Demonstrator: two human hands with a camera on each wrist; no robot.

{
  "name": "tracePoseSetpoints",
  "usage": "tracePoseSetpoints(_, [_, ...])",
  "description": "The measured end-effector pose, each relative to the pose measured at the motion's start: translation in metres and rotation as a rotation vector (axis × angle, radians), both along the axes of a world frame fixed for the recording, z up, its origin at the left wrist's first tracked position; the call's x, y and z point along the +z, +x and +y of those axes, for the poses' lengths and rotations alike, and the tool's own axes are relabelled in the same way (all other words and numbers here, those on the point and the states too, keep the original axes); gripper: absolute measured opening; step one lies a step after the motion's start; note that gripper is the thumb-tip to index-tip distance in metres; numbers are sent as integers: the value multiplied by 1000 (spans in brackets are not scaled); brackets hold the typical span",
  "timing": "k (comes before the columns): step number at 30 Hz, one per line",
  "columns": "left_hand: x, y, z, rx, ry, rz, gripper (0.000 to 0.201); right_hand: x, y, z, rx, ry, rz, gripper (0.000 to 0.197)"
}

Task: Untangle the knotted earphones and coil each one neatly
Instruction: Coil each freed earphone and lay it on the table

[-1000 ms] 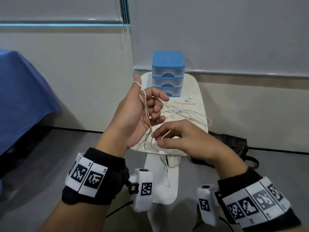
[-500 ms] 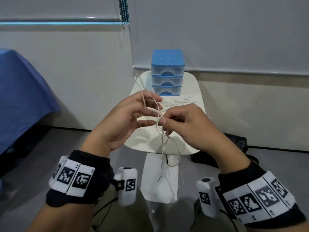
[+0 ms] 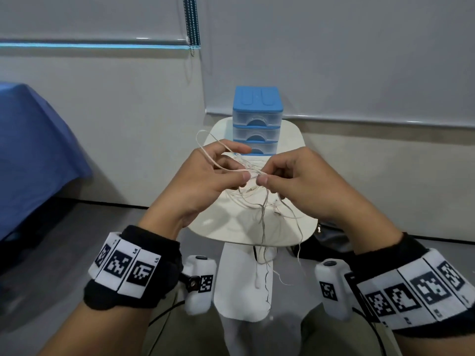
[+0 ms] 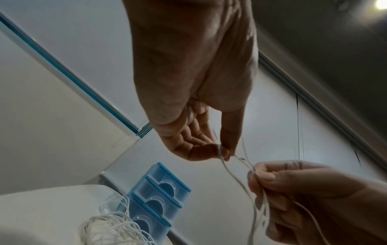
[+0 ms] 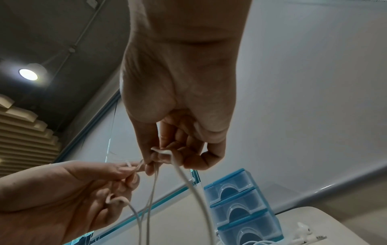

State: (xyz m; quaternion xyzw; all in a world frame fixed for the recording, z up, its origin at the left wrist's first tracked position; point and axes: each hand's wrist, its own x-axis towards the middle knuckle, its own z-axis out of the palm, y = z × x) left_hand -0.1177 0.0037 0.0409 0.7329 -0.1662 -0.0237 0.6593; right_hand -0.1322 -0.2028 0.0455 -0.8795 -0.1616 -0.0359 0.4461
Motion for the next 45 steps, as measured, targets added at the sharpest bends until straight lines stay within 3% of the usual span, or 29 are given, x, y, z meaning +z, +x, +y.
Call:
tracePoseSetpoints(7, [0,6,17,65,37,-47,40,6,-4,-18,-27,-2,17,16])
tracePoseSetpoints(13, [2,11,30,15,40,-57,42,19,-4,-31,-94,115,-22,15])
tracePoseSetpoints(17, [4,12,35,83,21,4,35,24,-3,-44,-149,113,-57,14])
tracePoseSetpoints(20, [6,12,39,123,41,50,42,31,1,-51,-218,156,-128,18])
tracePoseSetpoints(25, [5,15,53,140,167,49,32,48,9,-58,-360,526,-272,23])
tracePoseSetpoints(29, [-4,23,66,142,170,71,20,55,14,-81,-453,871,-290,30])
tracePoseSetpoints(35, [-4,42,83,253,340,49,26,55,24,-119,-535,1227,-237,15])
tracePoseSetpoints(40, [-2,54,99,544,163,71,26,58,26,-147,-531,1398,-420,4])
tracePoseSetpoints(45, [7,59,107,627,-84,92,25,56,36,-163,-520,1280,-491,8])
